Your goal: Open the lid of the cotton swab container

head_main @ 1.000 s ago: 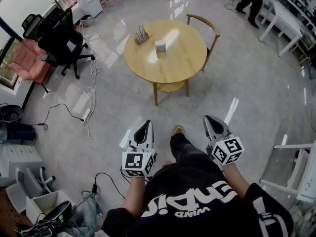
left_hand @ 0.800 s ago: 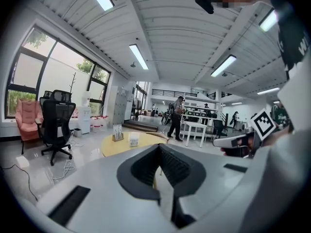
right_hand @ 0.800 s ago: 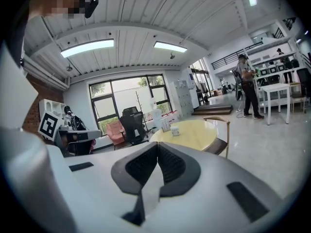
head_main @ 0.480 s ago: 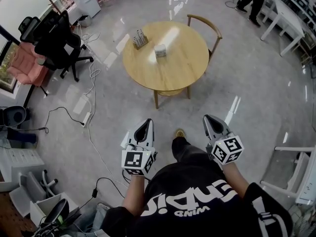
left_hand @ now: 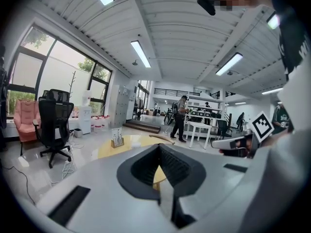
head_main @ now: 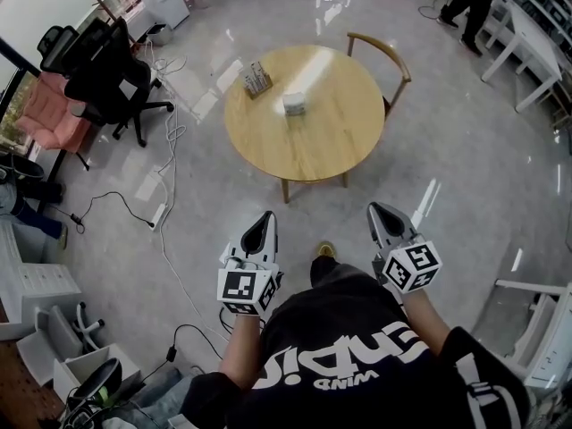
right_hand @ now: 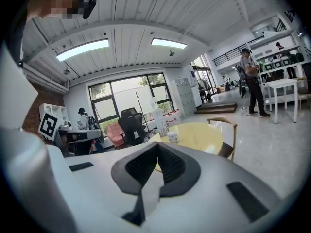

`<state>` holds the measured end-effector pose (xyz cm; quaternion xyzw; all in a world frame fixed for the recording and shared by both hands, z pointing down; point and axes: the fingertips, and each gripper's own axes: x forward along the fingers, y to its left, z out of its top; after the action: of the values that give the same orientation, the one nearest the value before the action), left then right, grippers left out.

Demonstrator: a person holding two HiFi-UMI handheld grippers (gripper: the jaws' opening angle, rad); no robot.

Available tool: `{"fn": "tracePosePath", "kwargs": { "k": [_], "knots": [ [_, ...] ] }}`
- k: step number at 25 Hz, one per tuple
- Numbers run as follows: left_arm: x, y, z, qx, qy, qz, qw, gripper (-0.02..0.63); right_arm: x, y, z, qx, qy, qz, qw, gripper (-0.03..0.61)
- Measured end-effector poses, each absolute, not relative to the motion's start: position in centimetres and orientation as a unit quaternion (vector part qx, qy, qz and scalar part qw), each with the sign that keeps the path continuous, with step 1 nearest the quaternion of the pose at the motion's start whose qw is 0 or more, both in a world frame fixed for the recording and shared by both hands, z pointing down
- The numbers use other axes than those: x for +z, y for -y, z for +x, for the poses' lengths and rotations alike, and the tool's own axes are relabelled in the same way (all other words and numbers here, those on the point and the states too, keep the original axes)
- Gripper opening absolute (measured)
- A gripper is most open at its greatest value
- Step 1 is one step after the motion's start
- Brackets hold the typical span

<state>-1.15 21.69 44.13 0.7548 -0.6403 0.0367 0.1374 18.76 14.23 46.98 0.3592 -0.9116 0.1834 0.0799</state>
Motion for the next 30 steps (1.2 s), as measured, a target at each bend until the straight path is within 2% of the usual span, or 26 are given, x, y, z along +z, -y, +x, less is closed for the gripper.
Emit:
{"fn": "tracePosePath", "kwargs": {
  "k": [30],
  "knots": [
    [43.9, -10.6, -5.2, 0.025, 0.677, 0.725, 0.124, 0.008, 46.8, -2.0, 14.6, 0.170, 0.928, 0.319, 0.084, 0.002]
  ]
}}
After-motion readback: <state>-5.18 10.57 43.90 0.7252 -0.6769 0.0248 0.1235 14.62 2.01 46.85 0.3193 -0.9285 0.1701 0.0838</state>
